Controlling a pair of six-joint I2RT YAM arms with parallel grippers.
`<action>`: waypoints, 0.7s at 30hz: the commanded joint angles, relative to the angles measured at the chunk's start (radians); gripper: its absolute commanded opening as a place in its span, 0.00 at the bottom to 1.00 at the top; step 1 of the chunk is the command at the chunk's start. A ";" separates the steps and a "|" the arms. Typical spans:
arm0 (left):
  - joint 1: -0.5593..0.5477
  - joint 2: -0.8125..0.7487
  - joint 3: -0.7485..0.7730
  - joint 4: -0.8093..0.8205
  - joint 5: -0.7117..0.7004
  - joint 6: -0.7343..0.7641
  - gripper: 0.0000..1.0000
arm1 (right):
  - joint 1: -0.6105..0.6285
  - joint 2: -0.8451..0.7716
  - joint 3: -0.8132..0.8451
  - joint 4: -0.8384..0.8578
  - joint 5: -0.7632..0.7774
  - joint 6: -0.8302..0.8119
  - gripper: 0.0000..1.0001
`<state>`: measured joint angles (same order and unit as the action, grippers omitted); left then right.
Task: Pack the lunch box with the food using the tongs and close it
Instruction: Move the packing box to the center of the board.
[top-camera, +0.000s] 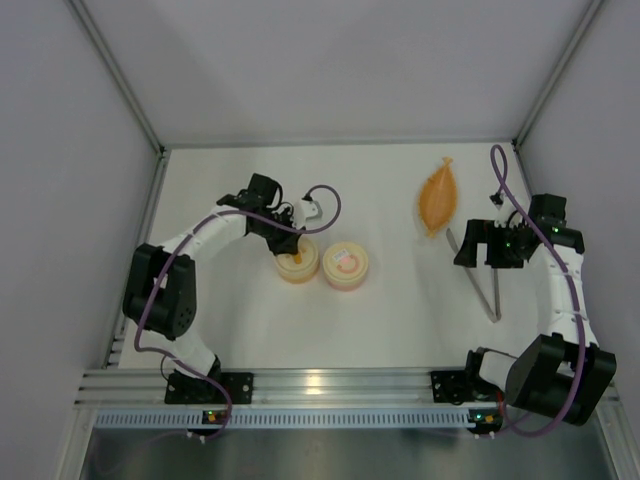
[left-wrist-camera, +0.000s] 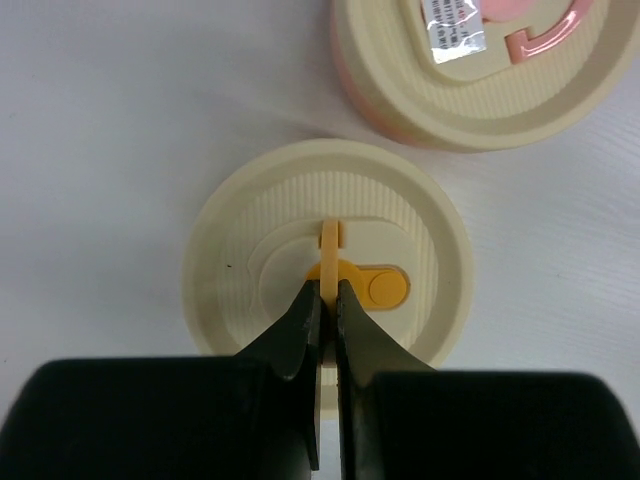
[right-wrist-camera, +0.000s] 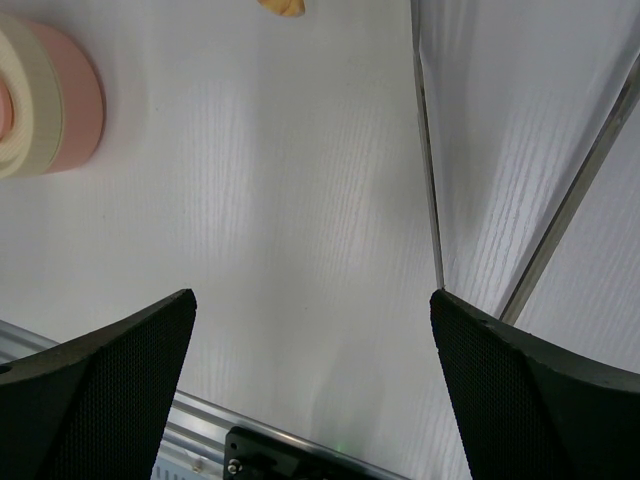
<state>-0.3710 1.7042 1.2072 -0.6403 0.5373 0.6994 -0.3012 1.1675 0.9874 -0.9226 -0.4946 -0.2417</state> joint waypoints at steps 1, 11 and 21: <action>-0.049 0.106 -0.100 -0.251 0.061 0.063 0.00 | 0.014 -0.014 0.016 0.013 -0.010 -0.008 0.99; -0.068 0.126 -0.095 -0.312 0.113 0.078 0.00 | 0.014 -0.012 0.019 0.013 -0.015 -0.007 1.00; -0.057 0.103 -0.097 -0.222 0.084 -0.024 0.38 | 0.014 -0.014 0.023 0.008 -0.019 -0.008 0.99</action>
<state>-0.4088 1.7233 1.1995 -0.7273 0.7231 0.7025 -0.3012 1.1675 0.9874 -0.9234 -0.4950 -0.2417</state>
